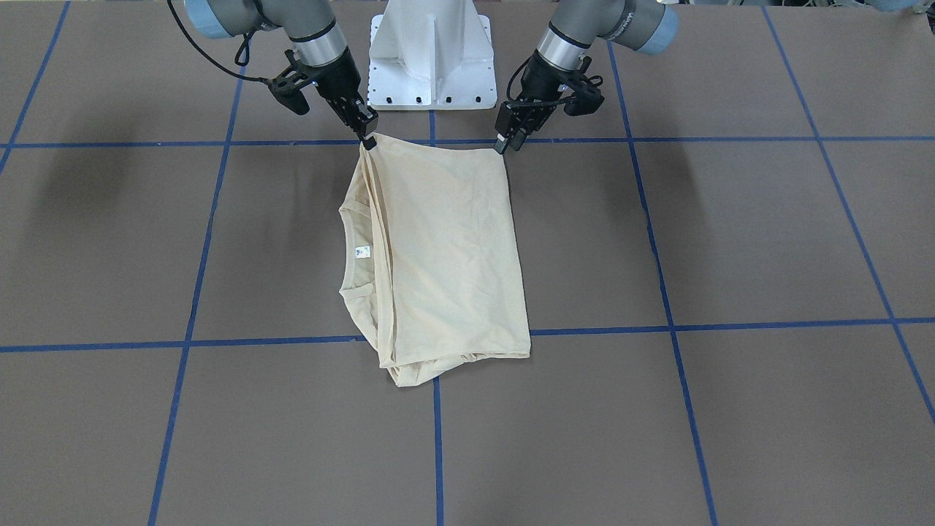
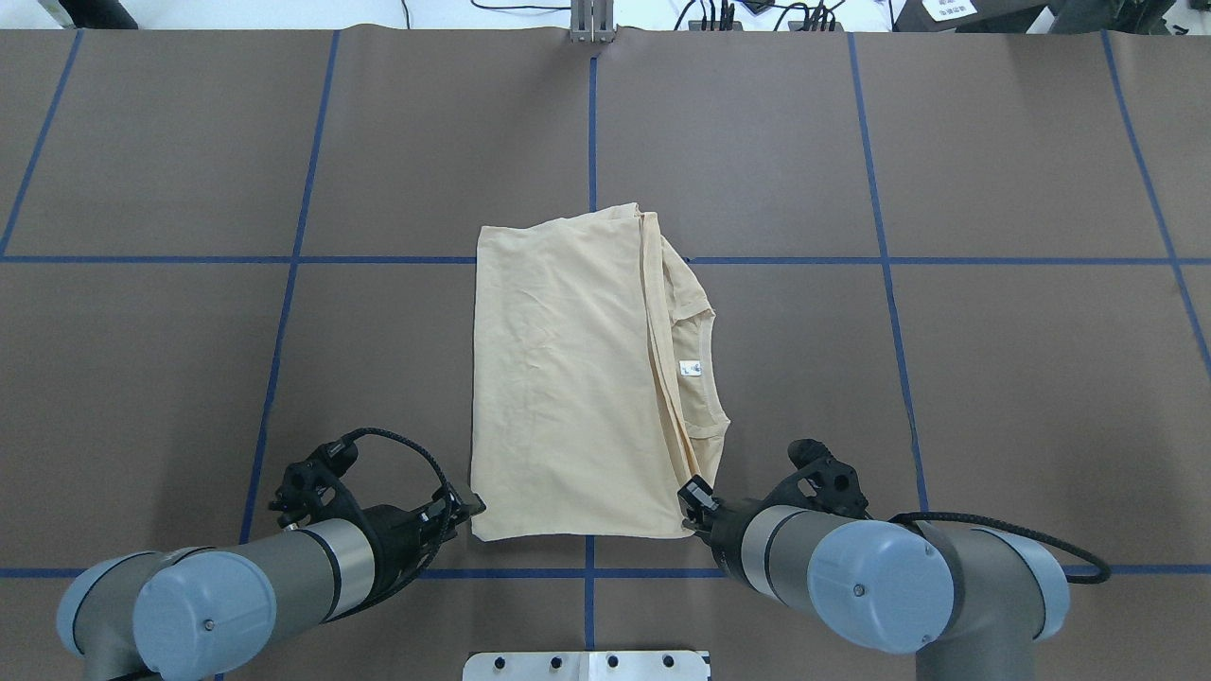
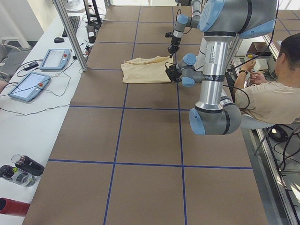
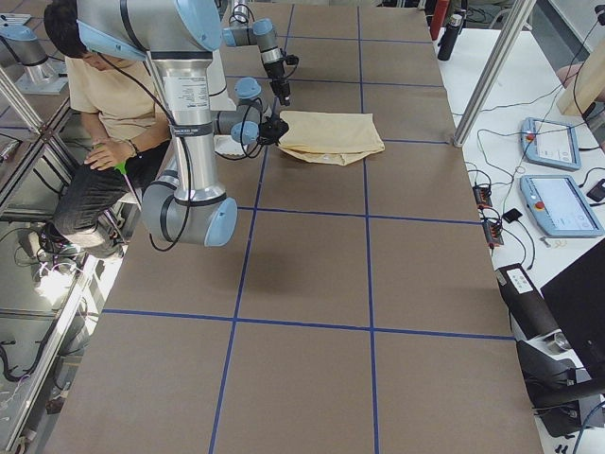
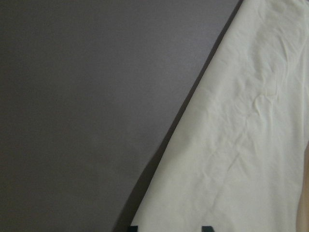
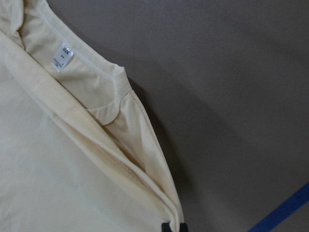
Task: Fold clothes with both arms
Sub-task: 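Grasp the near edge of the shirt with both grippers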
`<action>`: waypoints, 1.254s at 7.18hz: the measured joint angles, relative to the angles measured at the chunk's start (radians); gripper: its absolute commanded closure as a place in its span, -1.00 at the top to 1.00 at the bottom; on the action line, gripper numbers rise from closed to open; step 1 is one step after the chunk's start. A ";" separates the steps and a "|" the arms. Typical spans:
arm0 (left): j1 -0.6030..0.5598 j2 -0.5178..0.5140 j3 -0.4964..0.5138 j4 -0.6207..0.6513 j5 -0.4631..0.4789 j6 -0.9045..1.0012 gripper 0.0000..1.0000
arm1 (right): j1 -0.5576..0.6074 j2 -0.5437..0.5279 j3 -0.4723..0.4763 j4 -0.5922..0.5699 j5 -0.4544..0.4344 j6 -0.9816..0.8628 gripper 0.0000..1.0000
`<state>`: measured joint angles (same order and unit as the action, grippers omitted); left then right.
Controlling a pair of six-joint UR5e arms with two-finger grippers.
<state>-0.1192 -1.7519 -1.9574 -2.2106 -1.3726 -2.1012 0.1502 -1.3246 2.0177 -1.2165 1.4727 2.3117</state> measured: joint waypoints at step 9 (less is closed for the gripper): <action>0.021 -0.034 0.048 0.023 0.002 -0.015 -0.02 | 0.000 -0.001 0.004 0.000 0.000 0.000 -1.00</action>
<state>-0.0978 -1.7855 -1.9089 -2.1875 -1.3707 -2.1161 0.1504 -1.3253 2.0218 -1.2164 1.4726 2.3117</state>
